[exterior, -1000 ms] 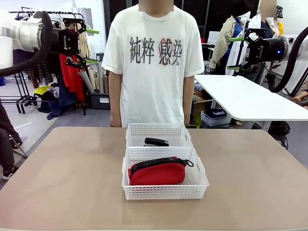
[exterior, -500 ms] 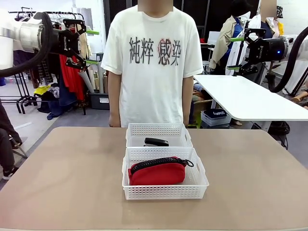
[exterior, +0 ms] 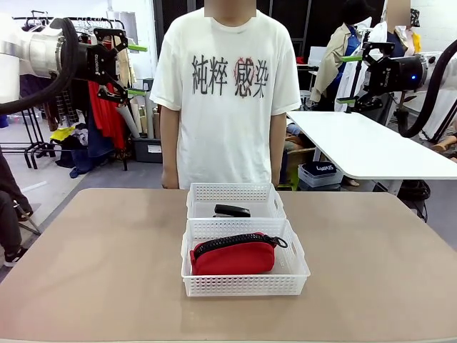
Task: Distribute items into two baskets.
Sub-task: Place the picked Stapler into the Organizing basket as instructed by the person.
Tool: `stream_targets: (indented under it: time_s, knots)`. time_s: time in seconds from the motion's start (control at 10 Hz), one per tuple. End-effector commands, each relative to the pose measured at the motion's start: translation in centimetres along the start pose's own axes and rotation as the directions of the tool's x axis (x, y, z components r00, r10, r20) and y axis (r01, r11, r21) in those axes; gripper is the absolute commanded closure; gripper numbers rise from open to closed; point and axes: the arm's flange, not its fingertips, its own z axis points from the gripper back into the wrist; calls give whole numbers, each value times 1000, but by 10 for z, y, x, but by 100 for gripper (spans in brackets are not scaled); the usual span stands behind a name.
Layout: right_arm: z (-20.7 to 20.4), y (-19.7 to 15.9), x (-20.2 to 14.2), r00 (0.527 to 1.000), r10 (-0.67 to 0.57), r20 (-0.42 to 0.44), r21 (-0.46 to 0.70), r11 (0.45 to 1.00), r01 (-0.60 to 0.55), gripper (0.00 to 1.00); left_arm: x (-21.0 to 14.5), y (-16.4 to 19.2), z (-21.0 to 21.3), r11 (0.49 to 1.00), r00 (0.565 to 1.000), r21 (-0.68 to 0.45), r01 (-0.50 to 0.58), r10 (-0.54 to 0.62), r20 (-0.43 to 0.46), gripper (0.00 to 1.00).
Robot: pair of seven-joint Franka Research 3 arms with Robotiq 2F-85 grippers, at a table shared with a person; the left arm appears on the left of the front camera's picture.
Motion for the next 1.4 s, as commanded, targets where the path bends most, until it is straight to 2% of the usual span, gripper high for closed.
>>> stream_targets:
  time_s: [0.0, 1.3]
  knots:
    - [-1, 3, 0, 1000, 4, 6, -2, 1000, -4, 0, -1, -1, 2, 1000, 1000, -5, -5, 5, 1, 0]
    - [-1, 3, 0, 1000, 4, 6, -2, 1000, -4, 0, -1, -1, 2, 1000, 1000, -5, -5, 5, 1, 0]
